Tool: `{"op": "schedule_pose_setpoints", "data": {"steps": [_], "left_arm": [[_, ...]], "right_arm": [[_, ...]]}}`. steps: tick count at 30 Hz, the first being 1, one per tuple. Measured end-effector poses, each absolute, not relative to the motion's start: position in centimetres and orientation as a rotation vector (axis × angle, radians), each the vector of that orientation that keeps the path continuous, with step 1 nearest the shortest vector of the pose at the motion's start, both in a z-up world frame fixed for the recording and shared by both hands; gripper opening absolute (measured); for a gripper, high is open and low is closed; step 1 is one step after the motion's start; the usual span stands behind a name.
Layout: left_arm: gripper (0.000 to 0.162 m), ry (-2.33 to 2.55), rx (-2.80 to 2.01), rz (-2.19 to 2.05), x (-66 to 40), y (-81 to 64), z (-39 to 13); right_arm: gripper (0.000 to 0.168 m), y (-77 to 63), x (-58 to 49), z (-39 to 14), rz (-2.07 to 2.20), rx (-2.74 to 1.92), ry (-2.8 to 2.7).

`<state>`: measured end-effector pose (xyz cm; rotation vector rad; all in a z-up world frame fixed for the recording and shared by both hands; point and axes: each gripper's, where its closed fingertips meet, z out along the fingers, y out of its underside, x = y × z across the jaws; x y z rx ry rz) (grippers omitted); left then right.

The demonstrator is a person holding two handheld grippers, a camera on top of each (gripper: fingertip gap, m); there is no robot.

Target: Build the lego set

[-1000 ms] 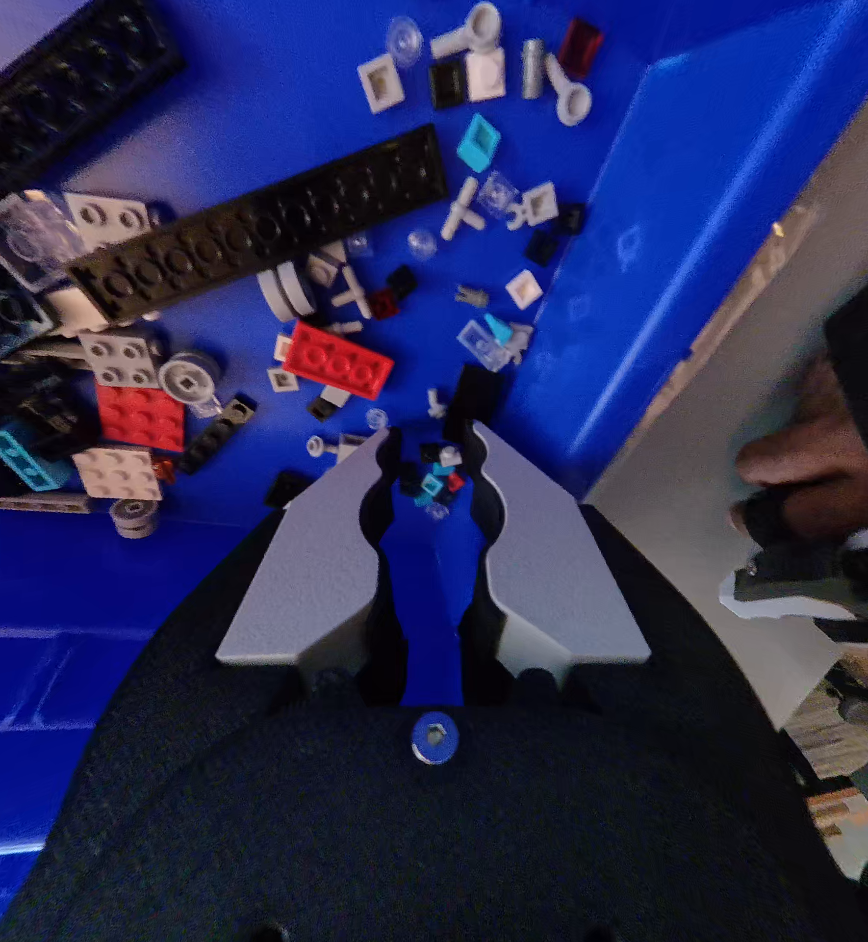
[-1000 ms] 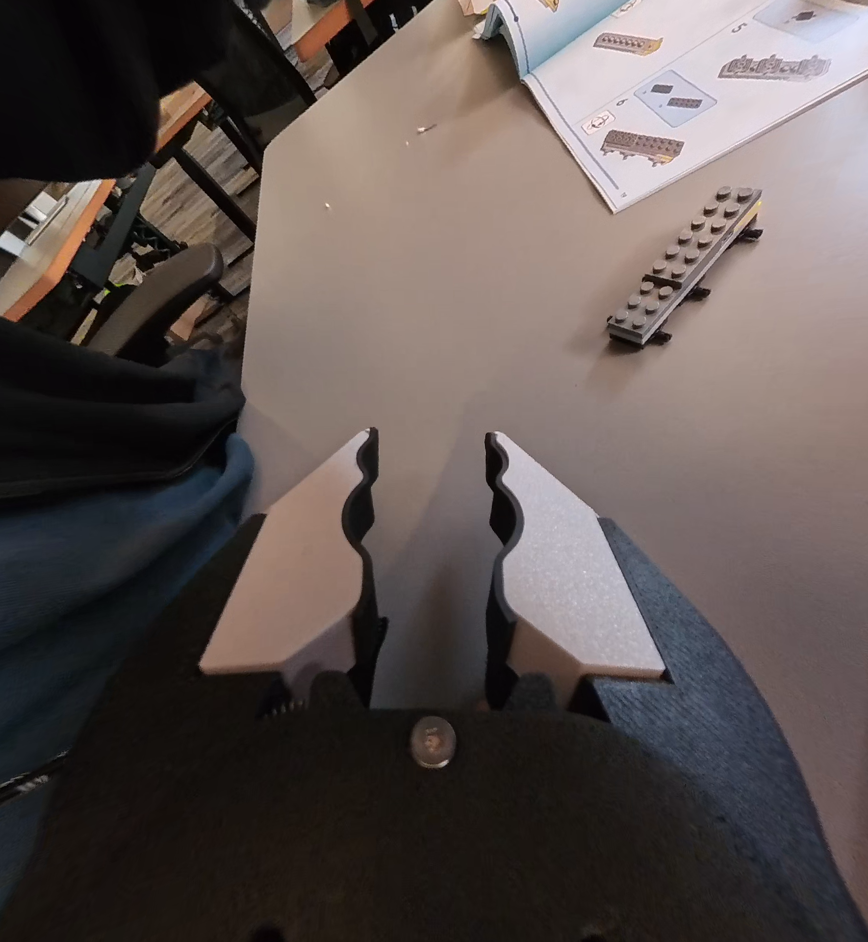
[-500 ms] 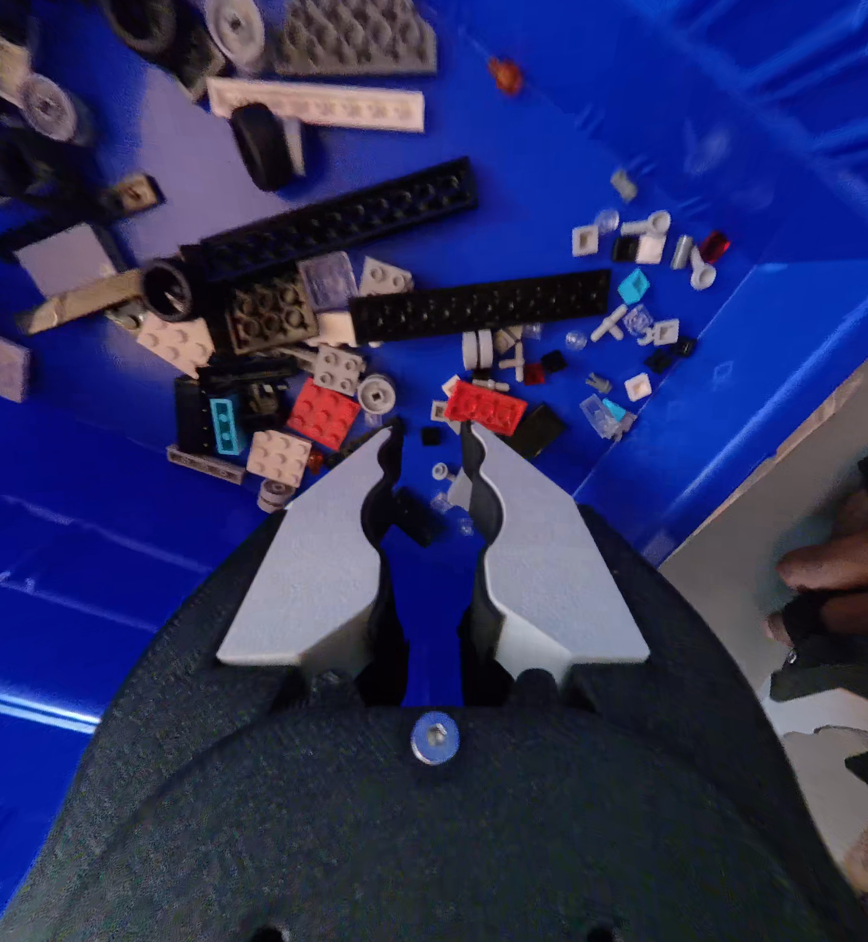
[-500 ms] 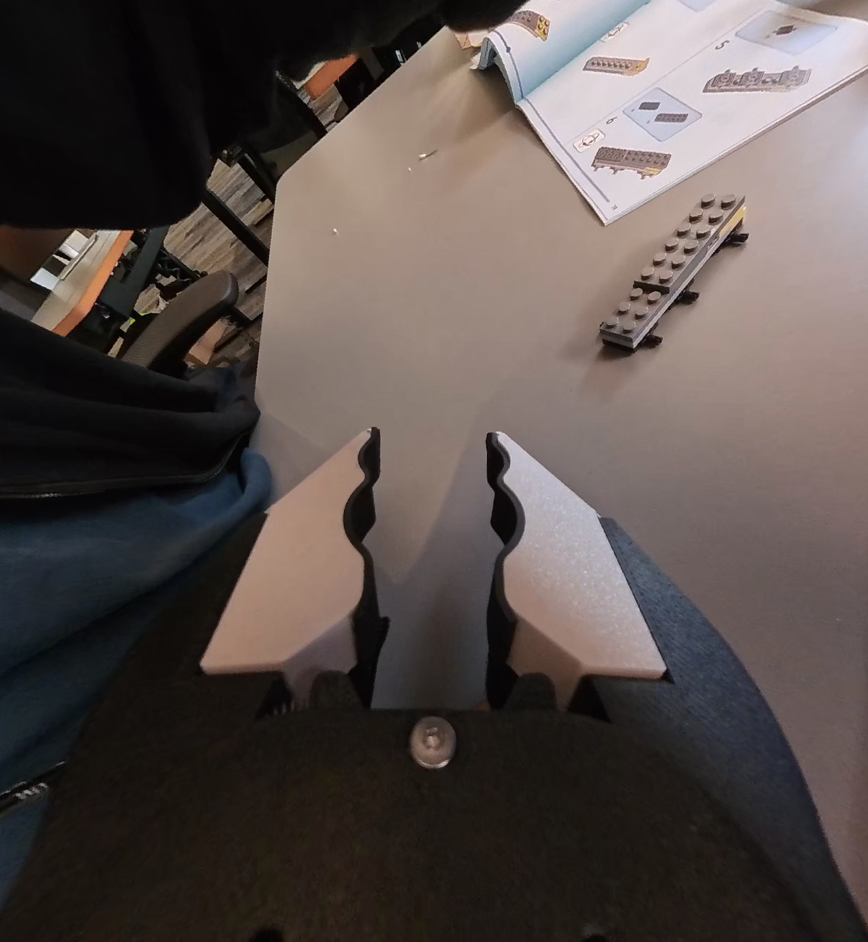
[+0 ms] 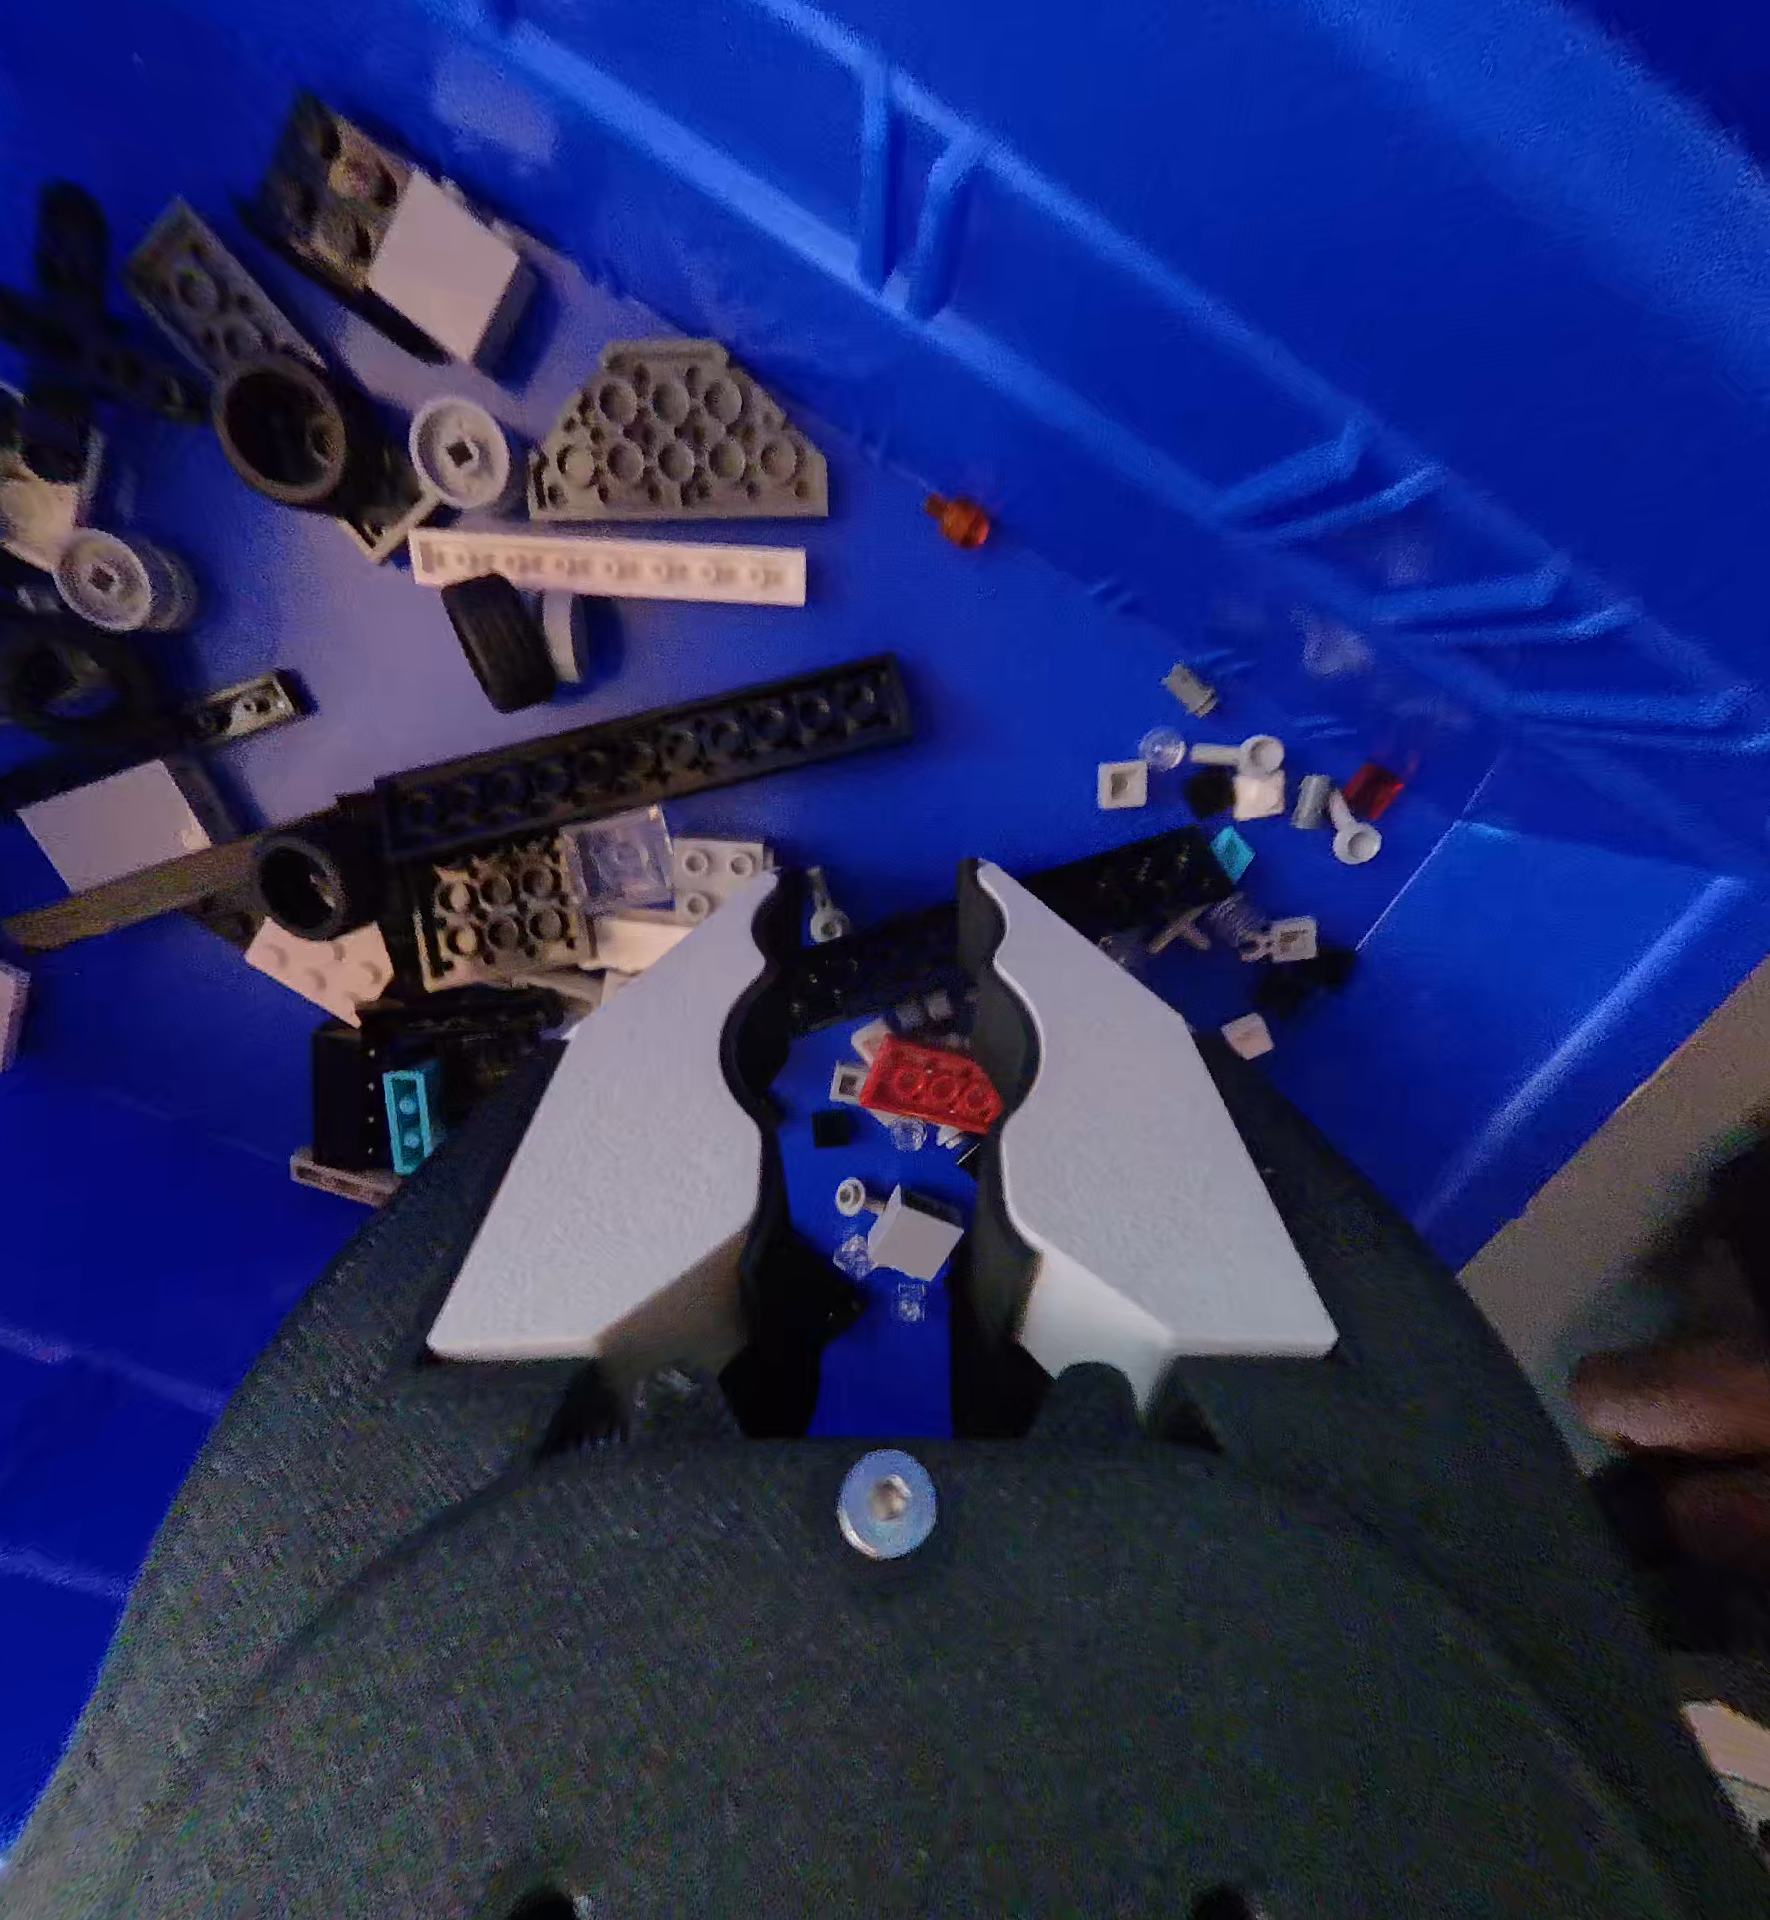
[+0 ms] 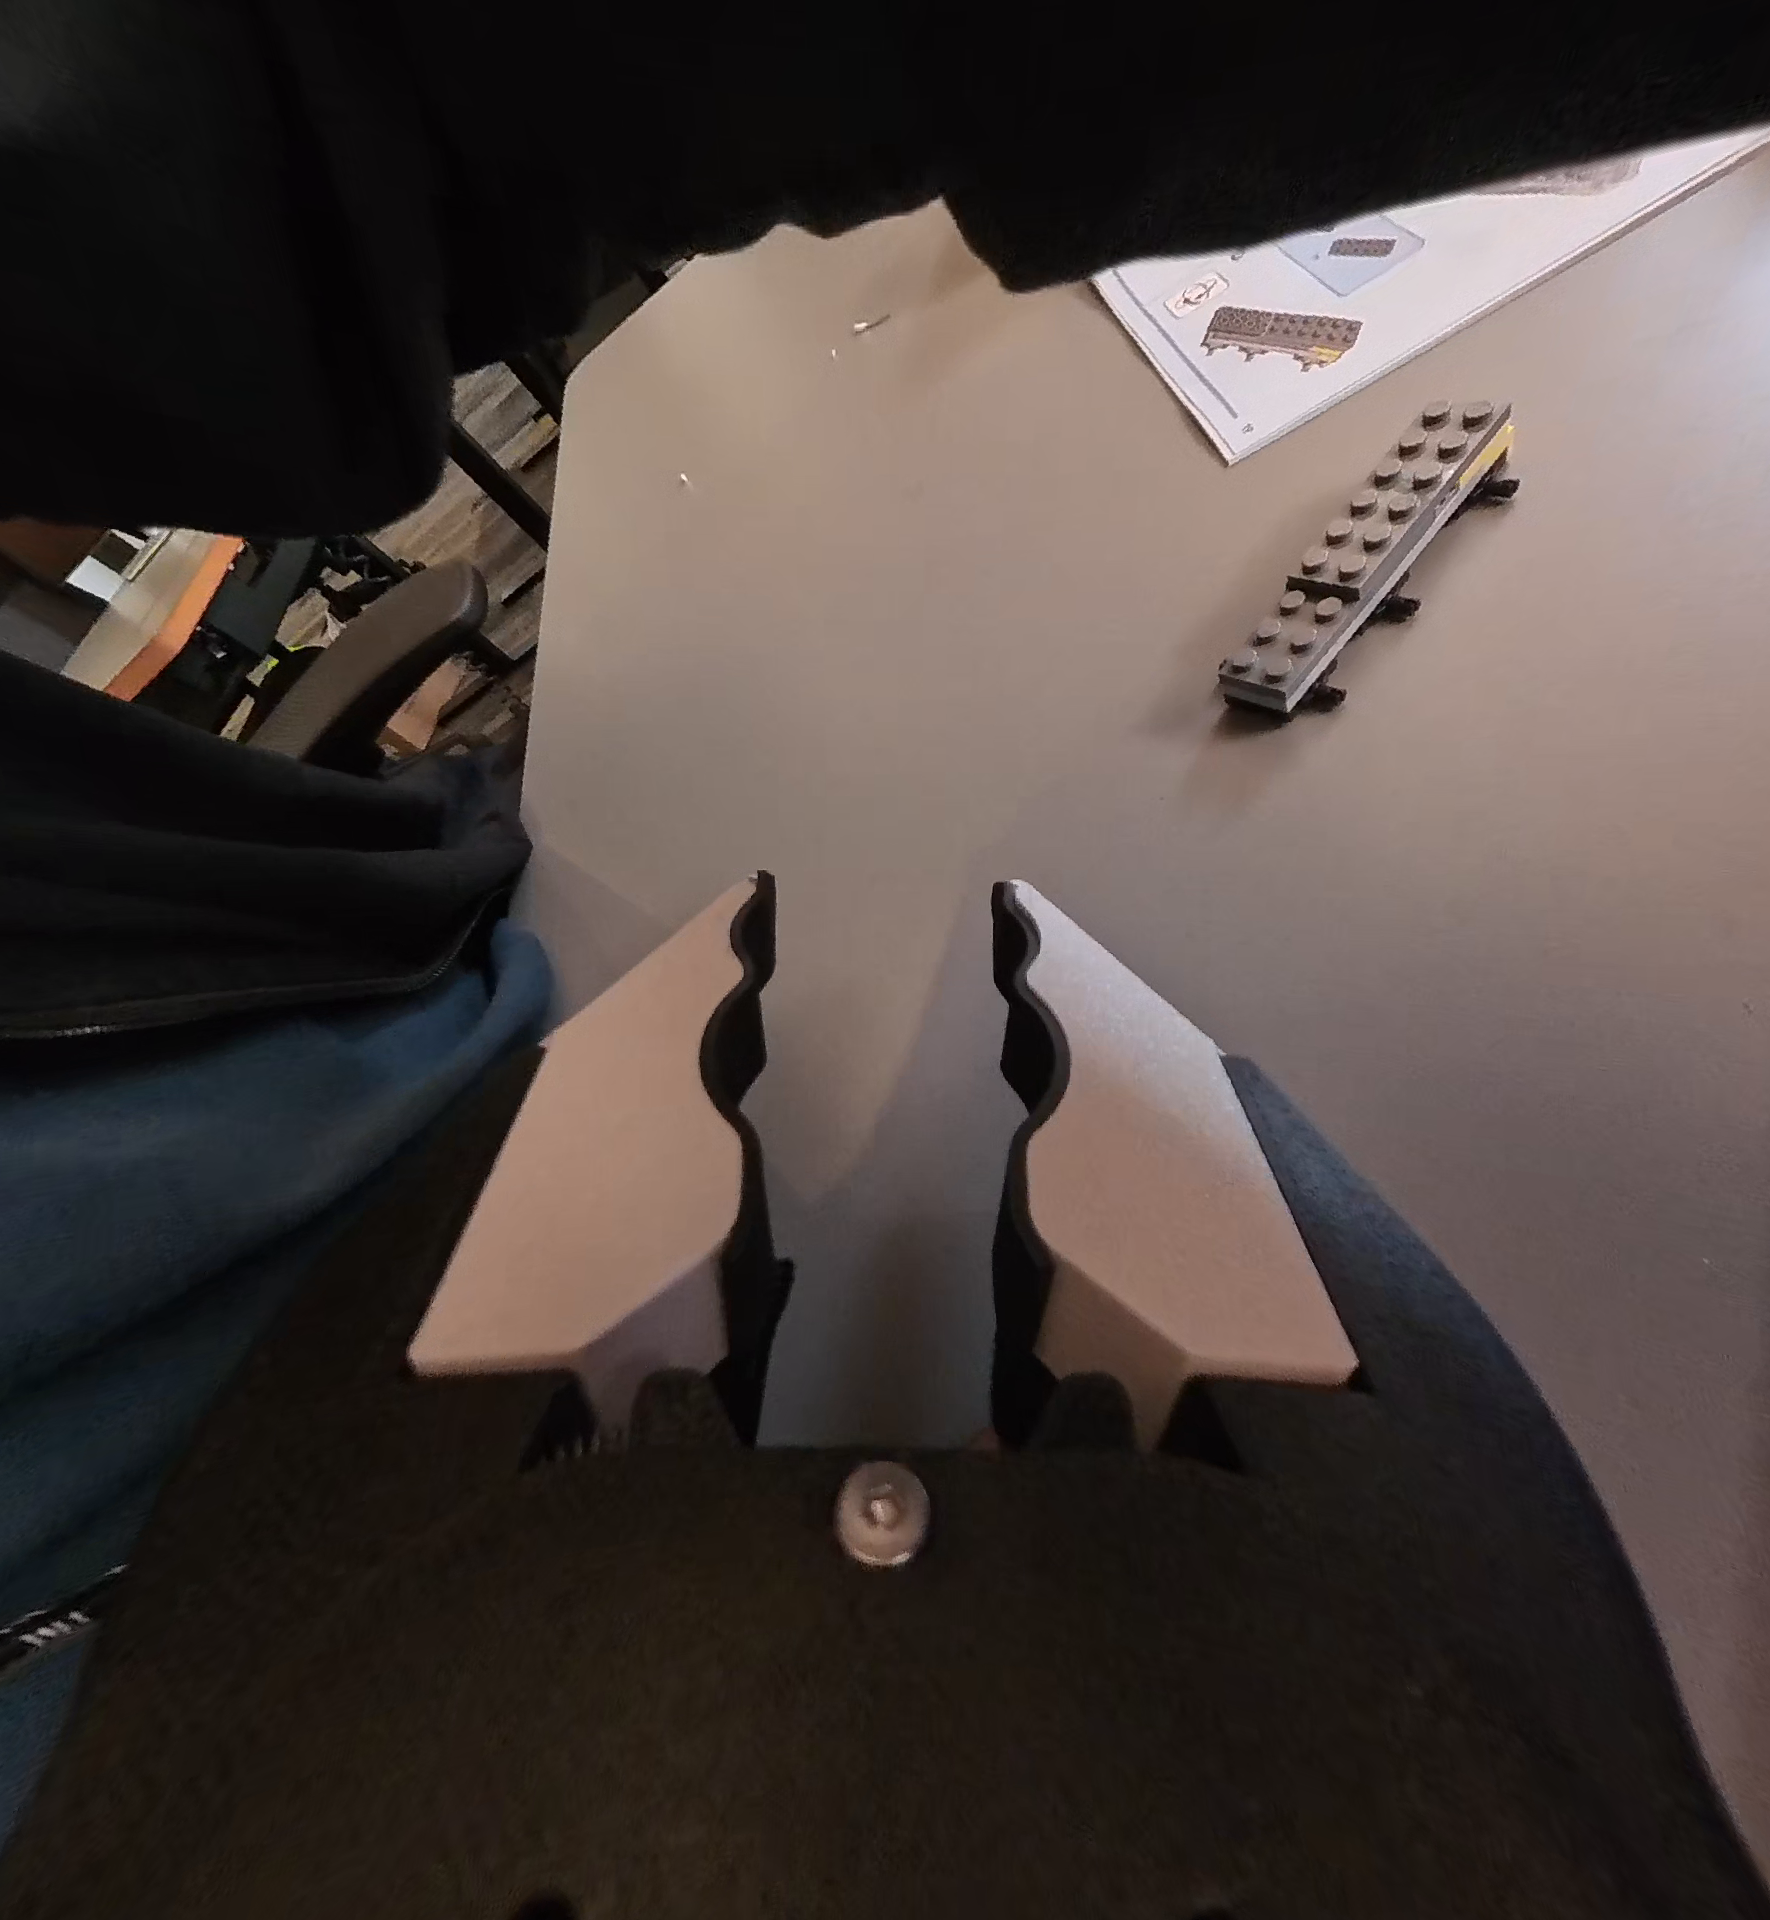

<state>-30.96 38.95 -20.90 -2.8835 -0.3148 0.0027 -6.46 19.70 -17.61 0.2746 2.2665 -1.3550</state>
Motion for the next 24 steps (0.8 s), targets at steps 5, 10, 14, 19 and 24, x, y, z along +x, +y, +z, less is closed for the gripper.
{"op": "schedule_pose_setpoints", "data": {"steps": [5, 10, 14, 19, 24], "left_arm": [[0.032, -0.381, -2.959, -0.031, -30.4, 36.5, -21.2], [0.031, -0.487, -2.873, 0.051, -32.0, 36.5, -19.7], [0.031, -0.546, -2.779, 0.164, -34.7, 37.5, -18.7], [0.032, -0.555, -2.831, 0.264, -36.8, 37.3, -19.9], [0.029, -0.586, -2.873, 0.173, -36.5, 37.0, -20.2]], "right_arm": [[0.042, 19.7, -6.5, -17.5, -1.358, 0.278, 2.259], [0.043, 19.7, -6.4, -17.7, -1.349, 0.269, 2.27], [0.043, 19.7, -6.4, -17.7, -1.348, 0.271, 2.272], [0.042, 19.7, -6.4, -17.7, -1.35, 0.27, 2.273], [0.042, 19.7, -6.4, -17.6, -1.354, 0.271, 2.269]]}}
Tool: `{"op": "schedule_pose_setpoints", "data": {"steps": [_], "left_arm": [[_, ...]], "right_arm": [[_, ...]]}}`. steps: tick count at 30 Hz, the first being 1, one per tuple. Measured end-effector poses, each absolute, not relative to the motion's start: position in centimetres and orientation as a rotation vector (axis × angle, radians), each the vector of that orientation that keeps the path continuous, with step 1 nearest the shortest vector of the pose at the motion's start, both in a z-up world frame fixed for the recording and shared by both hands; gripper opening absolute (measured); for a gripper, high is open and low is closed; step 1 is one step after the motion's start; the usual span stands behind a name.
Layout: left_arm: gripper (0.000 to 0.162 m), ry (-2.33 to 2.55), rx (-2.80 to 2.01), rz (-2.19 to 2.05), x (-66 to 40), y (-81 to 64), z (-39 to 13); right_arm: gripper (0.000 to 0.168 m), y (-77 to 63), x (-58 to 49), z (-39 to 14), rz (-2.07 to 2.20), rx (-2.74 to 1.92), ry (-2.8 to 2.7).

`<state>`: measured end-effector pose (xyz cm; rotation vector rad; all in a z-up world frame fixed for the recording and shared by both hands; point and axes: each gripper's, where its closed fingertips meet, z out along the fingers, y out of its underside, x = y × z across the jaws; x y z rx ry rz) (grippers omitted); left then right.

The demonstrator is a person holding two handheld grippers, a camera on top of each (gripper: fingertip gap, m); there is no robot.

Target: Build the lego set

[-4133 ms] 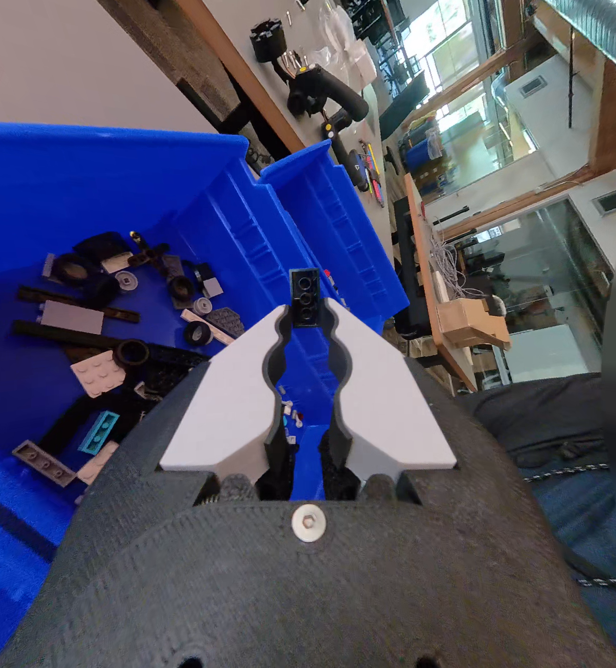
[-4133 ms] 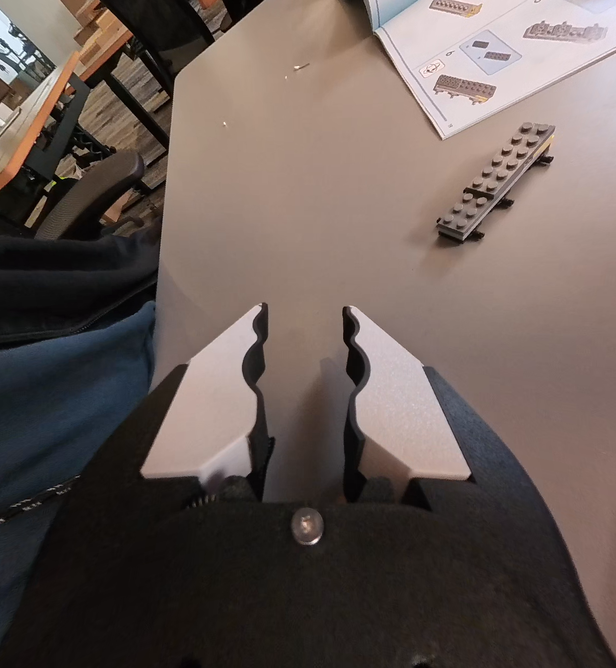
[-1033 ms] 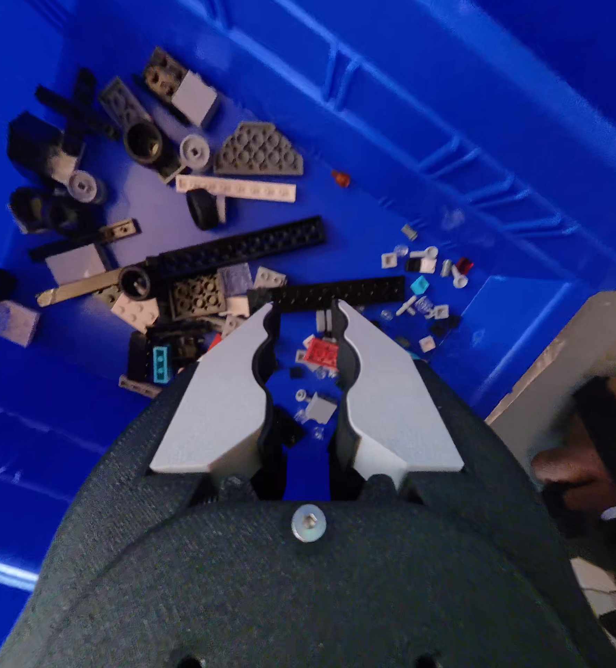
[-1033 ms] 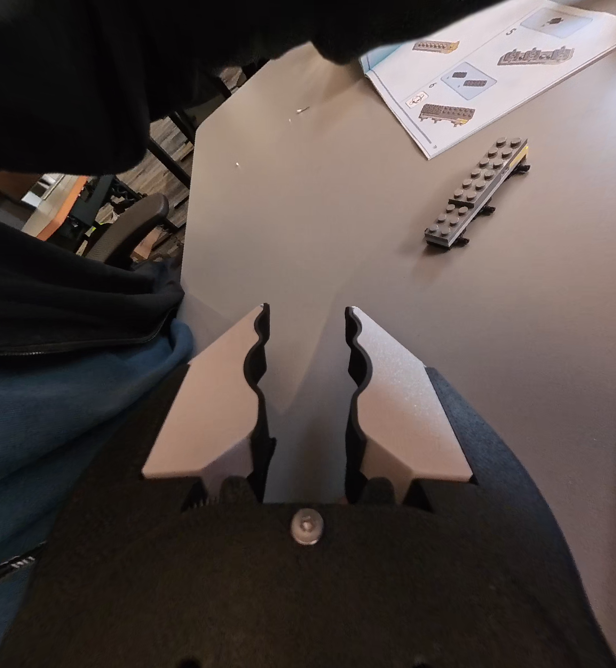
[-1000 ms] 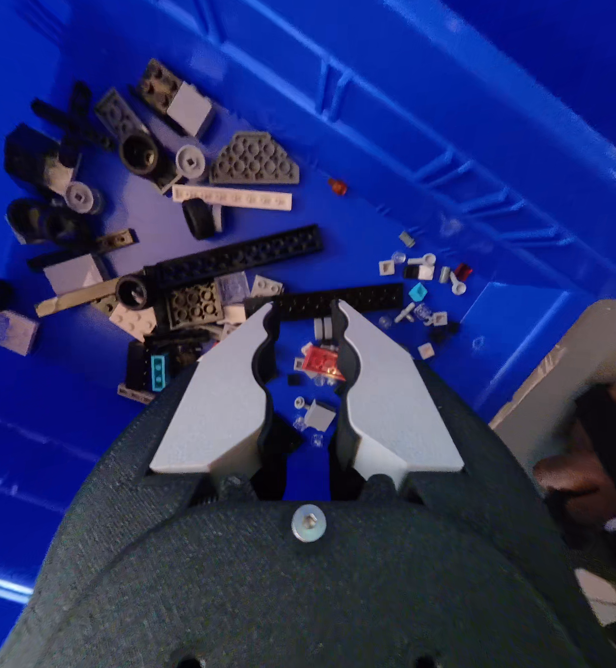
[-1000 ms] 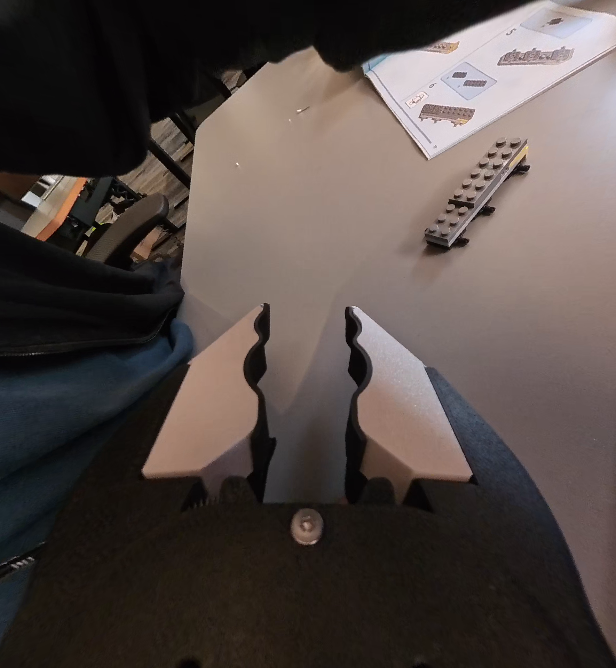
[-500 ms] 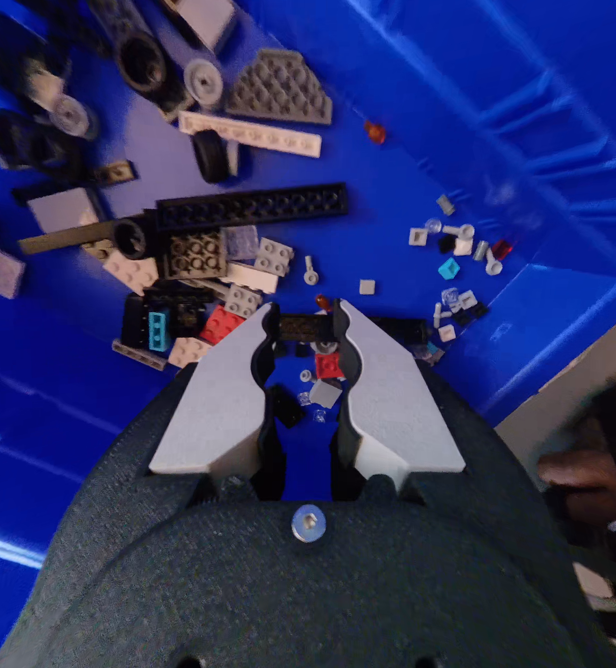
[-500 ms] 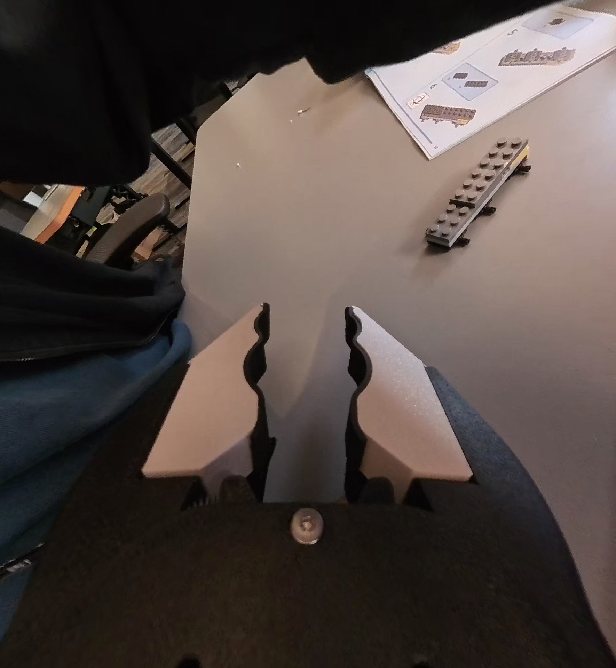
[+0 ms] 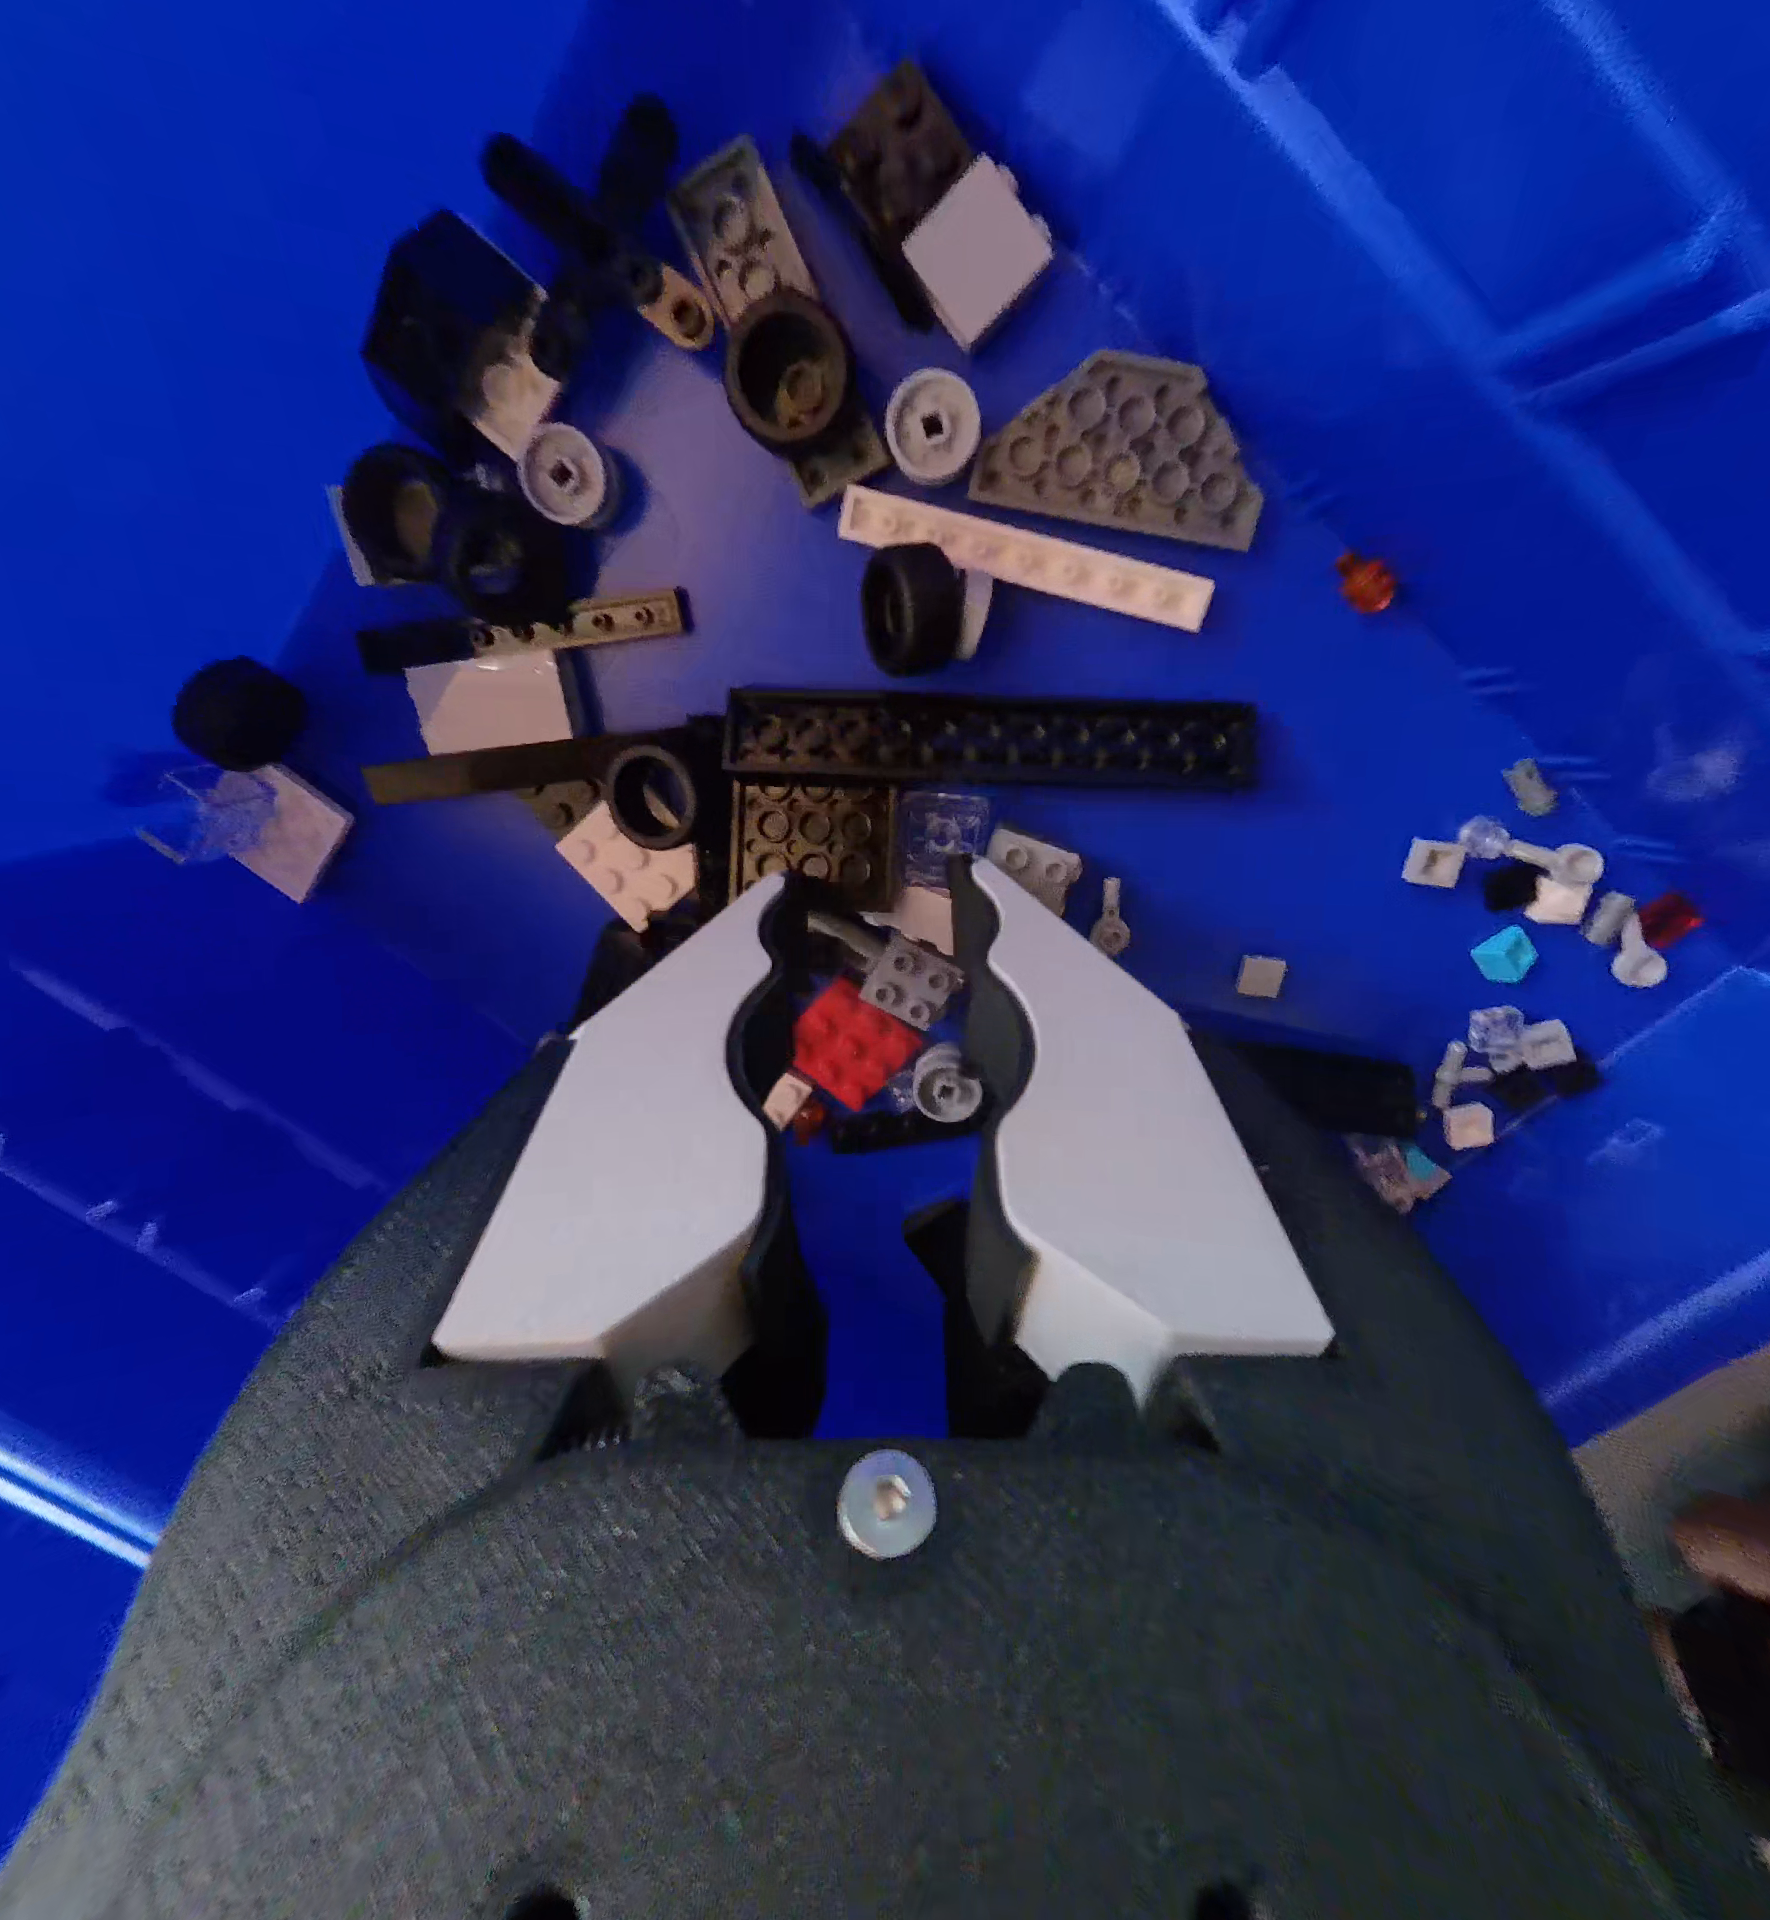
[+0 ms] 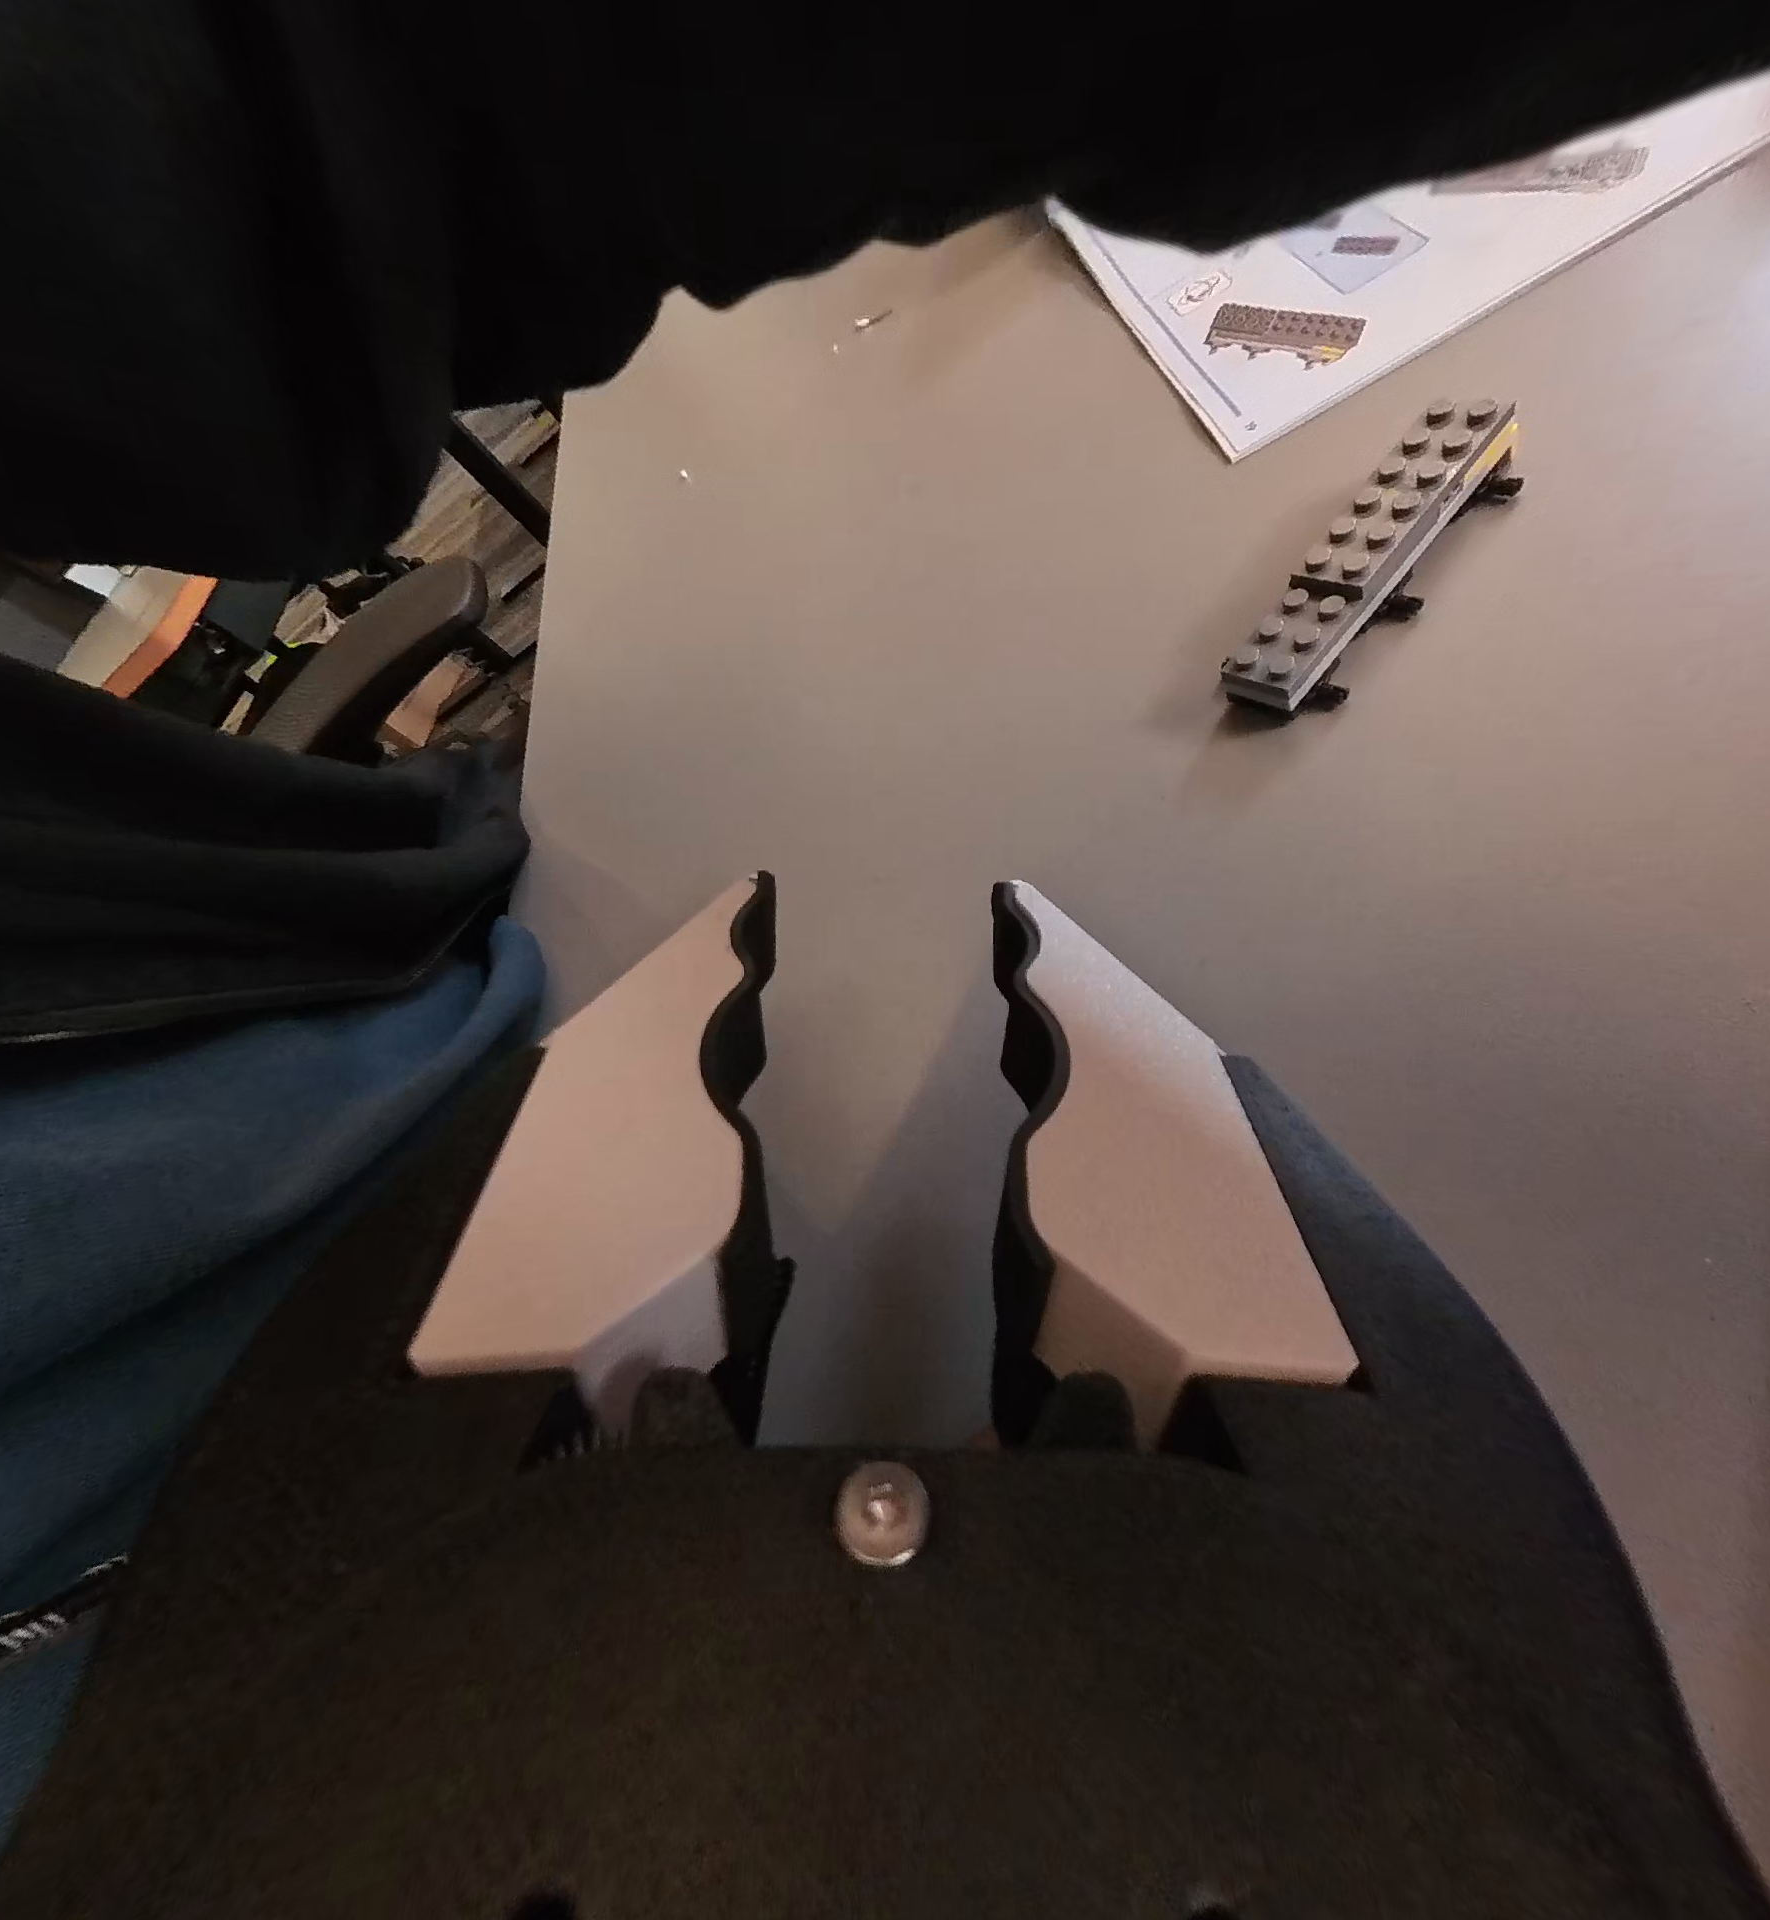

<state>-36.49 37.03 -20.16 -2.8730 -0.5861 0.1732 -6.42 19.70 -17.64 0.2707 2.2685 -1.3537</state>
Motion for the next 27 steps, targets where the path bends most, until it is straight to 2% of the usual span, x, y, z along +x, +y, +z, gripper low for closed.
{"op": "schedule_pose_setpoints", "data": {"steps": [9, 16, 22, 27], "left_arm": [[0.024, -0.478, -2.985, -0.056, -32.5, 35.2, -19.6], [0.031, -0.453, -2.888, 0.023, -33.8, 37.2, -18.6], [0.049, -0.236, -2.936, -0.05, -31.9, 38.5, -20.6], [0.041, -0.177, -2.935, 0.011, -32.4, 38.9, -20.8]], "right_arm": [[0.043, 19.7, -6.3, -17.7, -1.348, 0.265, 2.276], [0.043, 19.6, -6.3, -17.8, -1.342, 0.261, 2.285], [0.042, 19.7, -6.3, -17.7, -1.35, 0.266, 2.278], [0.042, 19.7, -6.3, -17.7, -1.348, 0.265, 2.277]]}}
